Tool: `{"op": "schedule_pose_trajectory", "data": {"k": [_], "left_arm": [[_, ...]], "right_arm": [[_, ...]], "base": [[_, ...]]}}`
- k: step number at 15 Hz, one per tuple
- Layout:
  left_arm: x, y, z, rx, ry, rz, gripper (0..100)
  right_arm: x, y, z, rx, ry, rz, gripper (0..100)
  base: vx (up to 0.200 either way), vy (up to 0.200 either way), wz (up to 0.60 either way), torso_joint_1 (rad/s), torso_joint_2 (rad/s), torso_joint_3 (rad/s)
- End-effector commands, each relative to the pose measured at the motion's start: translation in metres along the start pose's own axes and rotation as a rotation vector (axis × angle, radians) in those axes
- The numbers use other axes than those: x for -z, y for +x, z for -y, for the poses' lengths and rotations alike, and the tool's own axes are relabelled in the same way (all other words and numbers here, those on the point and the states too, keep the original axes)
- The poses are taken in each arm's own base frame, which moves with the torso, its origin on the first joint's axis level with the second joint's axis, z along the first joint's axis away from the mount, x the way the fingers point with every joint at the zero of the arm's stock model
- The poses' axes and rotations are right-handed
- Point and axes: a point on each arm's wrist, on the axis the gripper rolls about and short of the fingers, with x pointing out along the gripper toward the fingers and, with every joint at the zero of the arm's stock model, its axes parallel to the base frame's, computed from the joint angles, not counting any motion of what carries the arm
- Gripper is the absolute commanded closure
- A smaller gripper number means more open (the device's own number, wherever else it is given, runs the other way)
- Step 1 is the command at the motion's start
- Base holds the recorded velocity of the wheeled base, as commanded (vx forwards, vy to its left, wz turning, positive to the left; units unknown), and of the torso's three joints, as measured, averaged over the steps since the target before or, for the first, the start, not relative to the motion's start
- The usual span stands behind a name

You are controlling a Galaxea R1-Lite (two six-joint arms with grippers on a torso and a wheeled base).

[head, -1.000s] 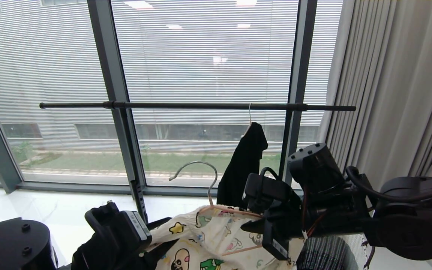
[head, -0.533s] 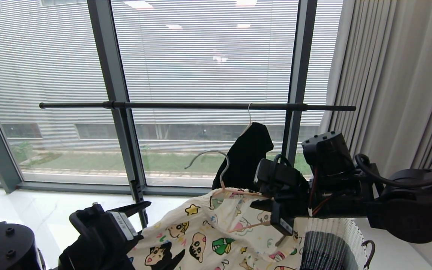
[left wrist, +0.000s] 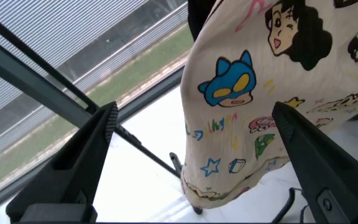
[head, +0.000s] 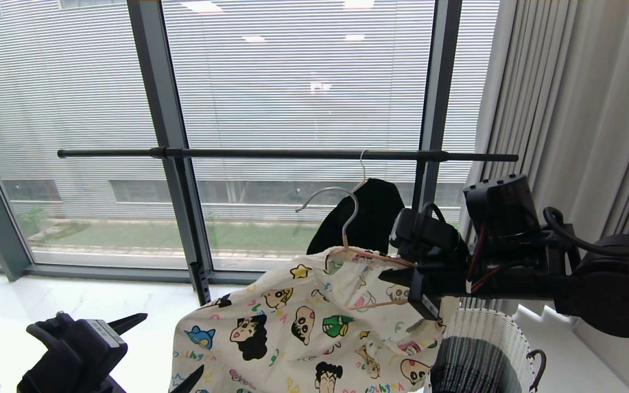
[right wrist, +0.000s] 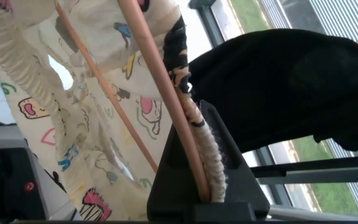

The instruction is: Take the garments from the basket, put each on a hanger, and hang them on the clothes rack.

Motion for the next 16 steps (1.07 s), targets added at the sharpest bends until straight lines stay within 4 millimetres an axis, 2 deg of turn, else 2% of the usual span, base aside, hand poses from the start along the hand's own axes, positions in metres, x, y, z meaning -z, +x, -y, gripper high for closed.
{"op": "schedule_pose_trajectory", "data": {"k": [1,4,5,13,16], "left_arm": [[0.007,0.002,-0.007,-0.021,-0.032,-0.043,0],[0.012,0.009,-0.012,-0.049,-0.059,-0.102,0],[0.013,0.009,-0.012,-0.047,-0.06,-0.105,100],[0.017,0.015,-0.011,-0.028,-0.064,-0.145,100],[0.022,0.018,-0.019,-0.076,-0.092,-0.191,100]], "right_arm": [[-0.005,-0.007,0.001,0.013,-0.005,0.02,100],[-0.009,-0.013,0.001,0.022,-0.012,0.037,100],[-0.01,-0.015,0.001,0.025,-0.014,0.042,100],[-0.017,-0.02,-0.005,0.029,-0.028,0.057,100],[-0.018,-0.021,-0.004,0.04,-0.025,0.058,100]], "base": [[0.0,0.0,0.0,0.0,0.0,0.0],[0.0,0.0,0.0,0.0,0.0,0.0],[0.0,0.0,0.0,0.0,0.0,0.0],[0.0,0.0,0.0,0.0,0.0,0.0],[0.0,0.0,0.0,0.0,0.0,0.0]]}}
